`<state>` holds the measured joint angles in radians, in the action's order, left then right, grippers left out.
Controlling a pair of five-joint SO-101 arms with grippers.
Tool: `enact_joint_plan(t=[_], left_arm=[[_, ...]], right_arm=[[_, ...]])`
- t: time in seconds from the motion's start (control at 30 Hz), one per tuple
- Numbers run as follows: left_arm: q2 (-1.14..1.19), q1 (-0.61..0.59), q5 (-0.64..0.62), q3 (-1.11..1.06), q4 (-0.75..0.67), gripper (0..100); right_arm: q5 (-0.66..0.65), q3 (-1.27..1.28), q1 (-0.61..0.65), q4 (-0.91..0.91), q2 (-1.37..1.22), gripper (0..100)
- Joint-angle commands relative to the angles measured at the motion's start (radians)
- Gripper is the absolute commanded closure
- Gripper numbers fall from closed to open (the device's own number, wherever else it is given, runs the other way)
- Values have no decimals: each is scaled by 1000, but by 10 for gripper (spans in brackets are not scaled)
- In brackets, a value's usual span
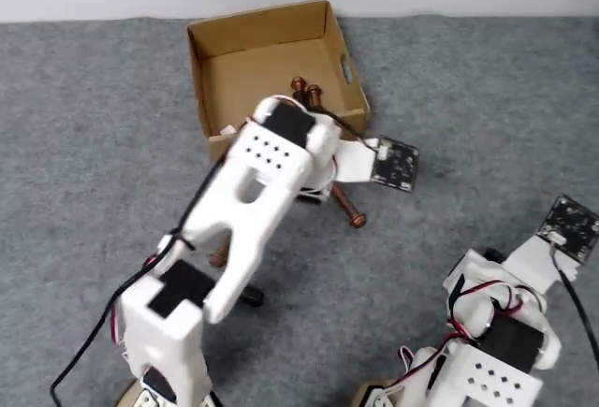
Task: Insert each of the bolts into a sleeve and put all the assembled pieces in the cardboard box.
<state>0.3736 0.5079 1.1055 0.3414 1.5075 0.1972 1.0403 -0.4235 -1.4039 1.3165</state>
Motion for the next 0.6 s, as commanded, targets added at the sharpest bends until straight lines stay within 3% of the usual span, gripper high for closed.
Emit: enact_joint_plan(t=[0.0,0.57], left_arm=[[51,34,29,85,0,829],[554,72,29,535,-54,830]], right_arm=[[-12,-11,-12,24,10,991],[-12,0,-12,24,10,989]])
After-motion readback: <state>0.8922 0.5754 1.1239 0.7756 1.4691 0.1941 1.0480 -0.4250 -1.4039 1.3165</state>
